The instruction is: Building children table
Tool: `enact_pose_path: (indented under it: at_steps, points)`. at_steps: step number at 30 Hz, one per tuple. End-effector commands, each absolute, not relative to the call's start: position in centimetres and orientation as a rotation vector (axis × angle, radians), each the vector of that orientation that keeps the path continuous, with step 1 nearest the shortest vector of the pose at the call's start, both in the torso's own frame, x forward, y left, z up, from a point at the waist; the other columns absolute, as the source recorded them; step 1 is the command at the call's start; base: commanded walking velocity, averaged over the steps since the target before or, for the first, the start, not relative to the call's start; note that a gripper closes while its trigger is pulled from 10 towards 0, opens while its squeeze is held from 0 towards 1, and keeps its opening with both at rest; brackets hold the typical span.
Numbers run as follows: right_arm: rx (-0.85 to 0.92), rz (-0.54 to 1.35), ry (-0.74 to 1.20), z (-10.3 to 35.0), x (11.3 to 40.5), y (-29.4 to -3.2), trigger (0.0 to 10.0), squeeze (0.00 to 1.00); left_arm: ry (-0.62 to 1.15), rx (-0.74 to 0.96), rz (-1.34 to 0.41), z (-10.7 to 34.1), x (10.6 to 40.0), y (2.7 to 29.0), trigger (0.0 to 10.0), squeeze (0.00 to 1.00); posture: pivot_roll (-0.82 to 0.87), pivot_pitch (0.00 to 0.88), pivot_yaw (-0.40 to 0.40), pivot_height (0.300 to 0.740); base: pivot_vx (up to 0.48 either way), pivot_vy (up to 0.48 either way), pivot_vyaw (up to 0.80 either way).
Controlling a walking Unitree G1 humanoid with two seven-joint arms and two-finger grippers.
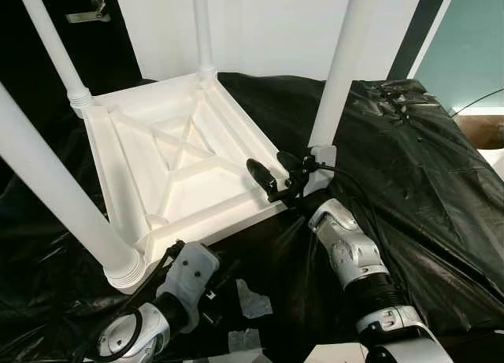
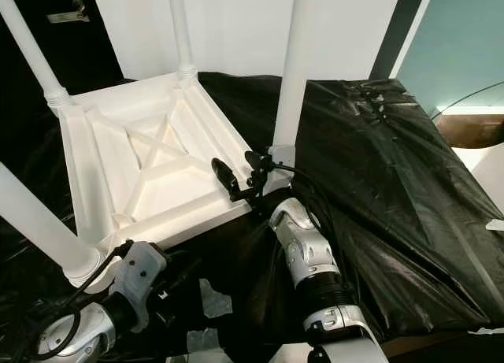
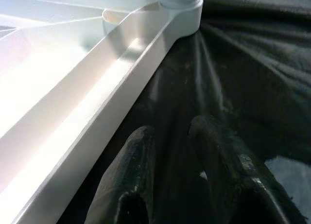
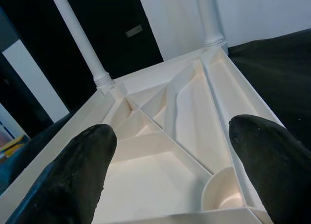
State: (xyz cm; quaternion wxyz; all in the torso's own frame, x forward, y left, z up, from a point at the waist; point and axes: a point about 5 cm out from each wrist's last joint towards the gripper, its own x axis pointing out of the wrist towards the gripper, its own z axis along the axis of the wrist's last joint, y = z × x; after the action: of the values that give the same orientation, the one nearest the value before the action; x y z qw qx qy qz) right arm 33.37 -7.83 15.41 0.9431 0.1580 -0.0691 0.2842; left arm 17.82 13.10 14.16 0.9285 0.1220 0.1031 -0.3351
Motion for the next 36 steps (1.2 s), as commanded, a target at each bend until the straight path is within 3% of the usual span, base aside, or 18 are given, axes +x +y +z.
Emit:
enact_pose_path:
  at_steps: [1, 15, 30, 36]
  points:
    - [0.308, 0.497, -0.144, 15.1, 33.9, -9.9, 10.0, 0.0, 0.247, 0.268, -0.727, 14.2, 17.2, 13.5, 10.0, 0.0, 0.22, 0.055, -0.047, 0.74, 0.0, 0.0, 0.0]
    - [0.23, 0.385, -0.149, 14.9, 35.3, -13.1, 10.0, 0.0, 0.408, 0.37, -0.753, 14.1, 15.0, 16.2, 10.0, 0.0, 0.22, 0.056, -0.035, 0.74, 0.0, 0.0, 0.0]
    - [0.191, 0.284, -0.154, 14.7, 36.0, -15.3, 10.0, 0.0, 0.435, 0.537, -0.487, 16.2, 16.0, 22.9, 10.0, 0.0, 0.21, 0.051, -0.033, 0.74, 0.0, 0.0, 0.0]
    - [0.18, 0.318, -0.15, 14.4, 35.6, -14.6, 10.0, 0.0, 0.306, 0.588, -0.359, 17.7, 18.2, 24.5, 10.0, 0.0, 0.2, 0.044, -0.031, 0.74, 0.0, 0.0, 0.0]
